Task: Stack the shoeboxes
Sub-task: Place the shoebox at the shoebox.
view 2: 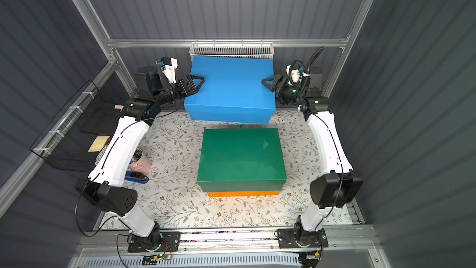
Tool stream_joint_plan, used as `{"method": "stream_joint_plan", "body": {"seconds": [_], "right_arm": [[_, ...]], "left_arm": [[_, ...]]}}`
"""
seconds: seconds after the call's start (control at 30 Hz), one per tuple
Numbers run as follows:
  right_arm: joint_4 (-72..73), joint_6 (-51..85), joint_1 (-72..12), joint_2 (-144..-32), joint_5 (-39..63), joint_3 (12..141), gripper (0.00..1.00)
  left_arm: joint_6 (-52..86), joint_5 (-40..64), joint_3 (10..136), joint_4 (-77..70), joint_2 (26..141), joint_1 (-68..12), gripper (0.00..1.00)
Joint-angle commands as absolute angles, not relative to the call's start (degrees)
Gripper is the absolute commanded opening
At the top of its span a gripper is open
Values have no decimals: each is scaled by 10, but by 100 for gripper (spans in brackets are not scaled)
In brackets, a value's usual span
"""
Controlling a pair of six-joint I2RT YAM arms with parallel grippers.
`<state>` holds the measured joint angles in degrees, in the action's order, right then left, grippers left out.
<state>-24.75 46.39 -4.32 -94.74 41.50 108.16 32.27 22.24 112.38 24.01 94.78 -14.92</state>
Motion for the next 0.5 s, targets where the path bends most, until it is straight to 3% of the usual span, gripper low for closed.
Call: {"method": "stream_joint_plan", "body": {"seconds": [0.0, 0.47], "right_arm": [[-241, 469, -85, -896, 481, 1060, 74], [-317, 468, -90, -701, 446, 866, 76]], "left_arm": [[357, 318, 1095, 216, 908, -206, 99], [411, 272, 926, 214, 774, -311, 100]]}}
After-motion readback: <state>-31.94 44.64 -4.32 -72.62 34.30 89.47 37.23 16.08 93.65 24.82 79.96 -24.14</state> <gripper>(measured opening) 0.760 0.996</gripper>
